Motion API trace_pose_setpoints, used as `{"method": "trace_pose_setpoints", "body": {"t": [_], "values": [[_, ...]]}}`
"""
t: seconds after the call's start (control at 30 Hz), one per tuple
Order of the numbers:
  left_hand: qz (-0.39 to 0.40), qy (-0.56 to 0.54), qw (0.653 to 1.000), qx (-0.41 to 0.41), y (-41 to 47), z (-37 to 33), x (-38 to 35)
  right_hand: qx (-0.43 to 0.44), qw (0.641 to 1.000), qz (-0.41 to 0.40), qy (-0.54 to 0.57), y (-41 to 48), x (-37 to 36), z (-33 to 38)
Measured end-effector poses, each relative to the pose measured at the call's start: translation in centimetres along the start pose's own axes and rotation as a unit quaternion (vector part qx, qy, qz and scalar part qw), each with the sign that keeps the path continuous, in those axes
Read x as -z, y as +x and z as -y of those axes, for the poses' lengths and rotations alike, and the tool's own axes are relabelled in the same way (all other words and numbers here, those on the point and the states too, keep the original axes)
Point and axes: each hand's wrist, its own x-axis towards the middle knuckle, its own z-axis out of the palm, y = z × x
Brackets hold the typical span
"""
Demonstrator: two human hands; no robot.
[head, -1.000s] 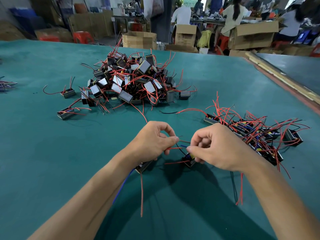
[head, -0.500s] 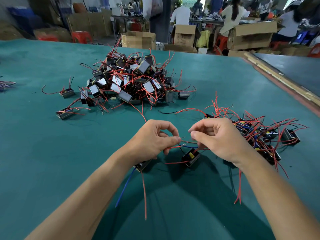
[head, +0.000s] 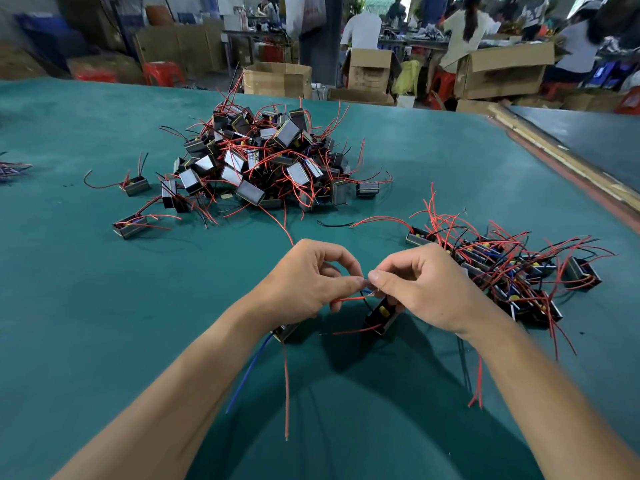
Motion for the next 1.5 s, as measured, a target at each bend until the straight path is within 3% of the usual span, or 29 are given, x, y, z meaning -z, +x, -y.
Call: {"method": "trace_pose_setpoints", "body": {"t": [0.23, 0.37, 0.5, 0.63, 1.0, 1.23, 1.37, 1.5], "values": [[-0.006, -0.005, 1.000, -0.018, 0.0, 0.0, -0.2, -0.052, 0.995, -0.052, 0.060, 0.4, -1.5, 0.2], [0.002, -0.046, 0.999, 0.006, 0.2, 0.0, 0.1, -0.005, 0.992, -0.052, 0.118, 0.2, -0.6, 0.6], [0.010, -0.065, 0.998, 0.025, 0.4, 0.1, 0.3, 0.060, 0.996, -0.021, 0.055, 0.0, -0.2, 0.5], [0.019, -0.075, 0.997, 0.024, 0.3, 0.0, 0.4, 0.069, 0.996, -0.022, 0.048, 0.1, -0.1, 0.5], [0.028, -0.035, 0.999, 0.010, 0.1, -0.1, 0.5, 0.038, 0.998, 0.004, 0.051, 0.0, 0.2, 0.3], [0.008, -0.009, 0.999, -0.031, -0.1, -0.2, 0.2, -0.030, 0.992, -0.005, 0.122, 0.4, -0.7, -0.2], [-0.006, -0.015, 1.000, -0.020, 0.0, -0.1, 0.2, 0.017, 0.991, -0.067, 0.113, 0.4, -1.2, -0.1], [-0.013, -0.033, 0.999, 0.014, 0.1, -0.1, 0.2, 0.067, 0.994, -0.069, 0.044, 0.4, -1.1, -0.1]]}}
